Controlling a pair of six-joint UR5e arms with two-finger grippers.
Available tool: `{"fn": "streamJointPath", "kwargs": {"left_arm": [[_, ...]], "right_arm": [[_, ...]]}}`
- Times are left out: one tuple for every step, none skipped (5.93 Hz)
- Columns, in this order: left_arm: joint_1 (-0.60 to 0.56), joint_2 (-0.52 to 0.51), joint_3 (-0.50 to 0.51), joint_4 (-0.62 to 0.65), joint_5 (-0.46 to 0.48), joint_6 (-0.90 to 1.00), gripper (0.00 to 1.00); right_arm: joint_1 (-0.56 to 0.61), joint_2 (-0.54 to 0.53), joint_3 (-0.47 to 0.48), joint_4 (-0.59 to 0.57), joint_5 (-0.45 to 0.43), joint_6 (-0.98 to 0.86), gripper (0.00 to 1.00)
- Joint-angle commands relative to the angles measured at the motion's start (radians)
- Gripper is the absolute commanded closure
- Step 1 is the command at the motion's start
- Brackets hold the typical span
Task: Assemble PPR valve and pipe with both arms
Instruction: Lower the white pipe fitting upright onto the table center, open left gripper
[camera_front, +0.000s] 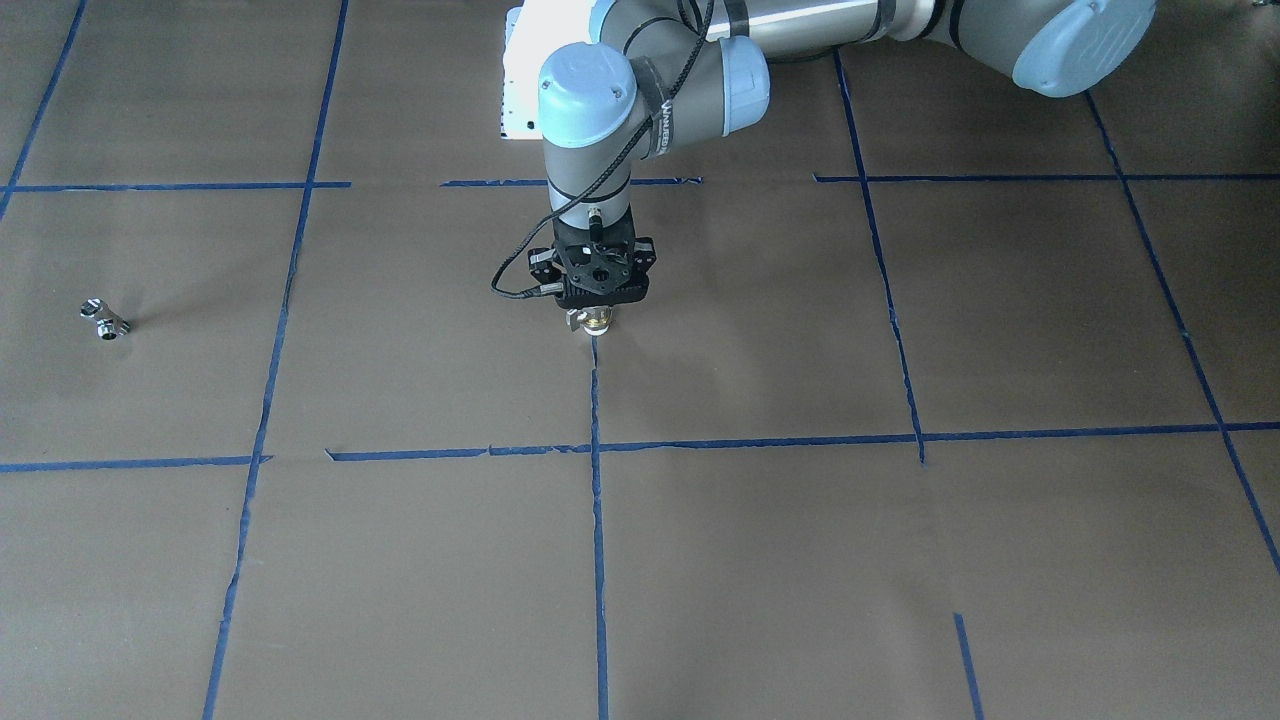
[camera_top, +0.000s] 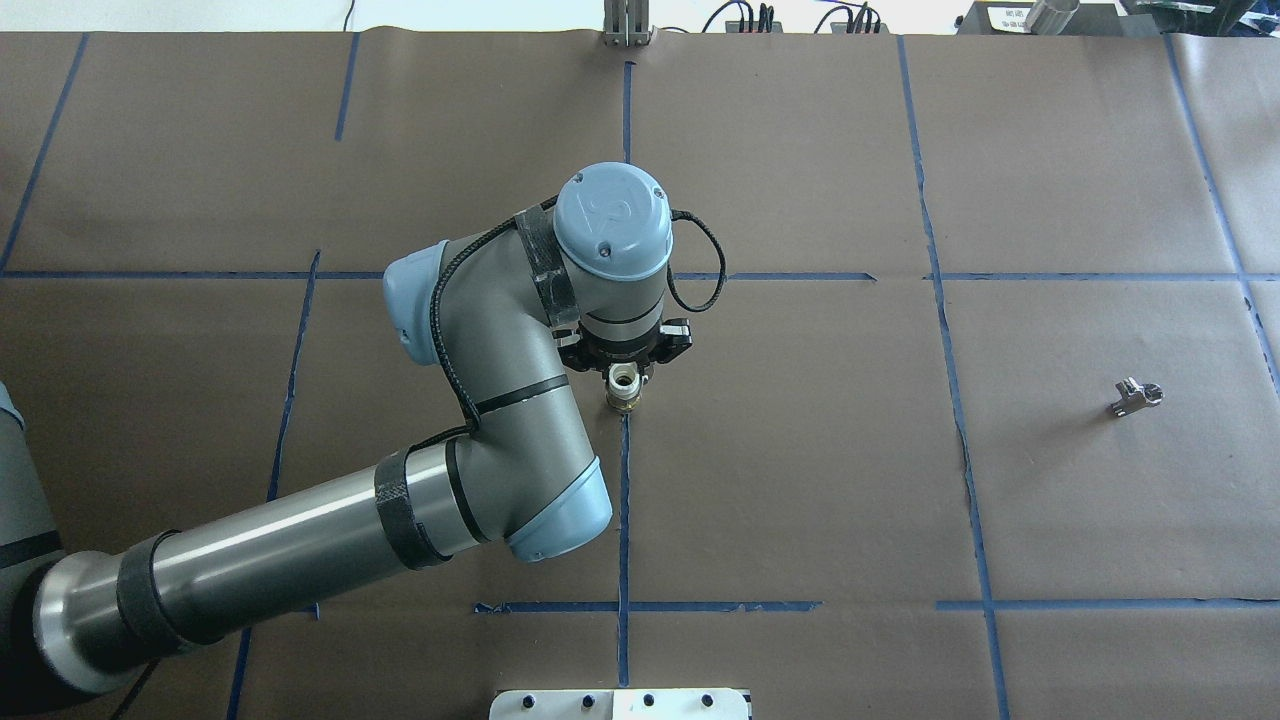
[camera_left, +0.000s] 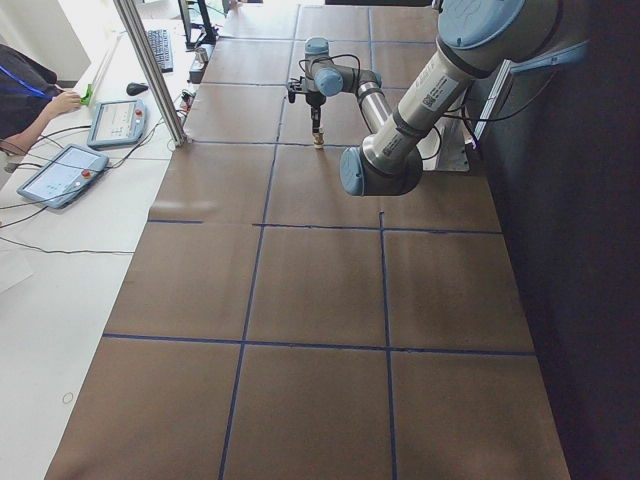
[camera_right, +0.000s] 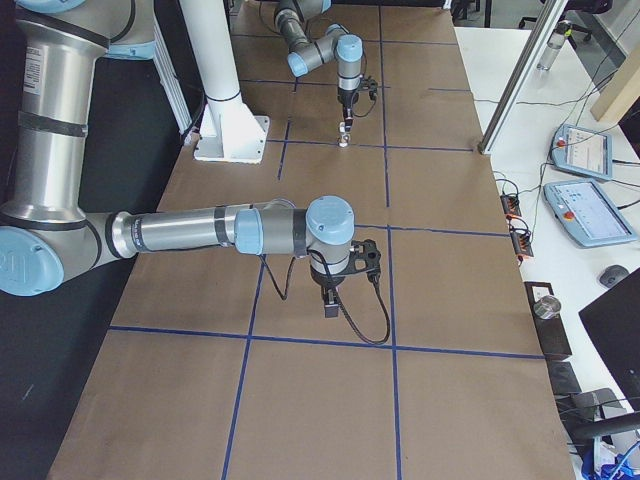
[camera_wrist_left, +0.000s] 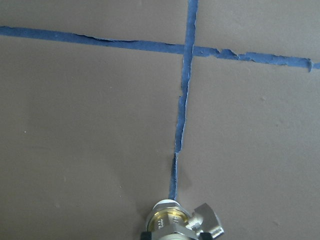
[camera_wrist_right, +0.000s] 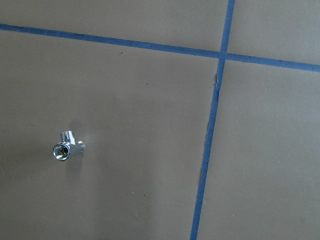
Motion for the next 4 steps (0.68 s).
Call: {"fn": "streamJointPath", "kwargs": {"left_arm": [[0.000,0.006,0.003,-0.017,0.006,-0.004,0.00],[-0.001,0.008,0.002,-0.034,0.008,-0.006,0.00],[-0.018,0.005,-0.017,-0.020,0.005,-0.006,0.00],[-0.044,0.021,-0.064,-0.007,-0.001,0.005,0.00]], "right_arm": [[0.000,0.000,0.002,0.000,0.000,0.000,0.00],[0.000,0.000,0.002,0.000,0.000,0.000,0.00],[0.000,0.000,0.002,0.000,0.000,0.000,0.00],[0.000,0.000,0.000,0.000,0.000,0.000,0.00]]}}
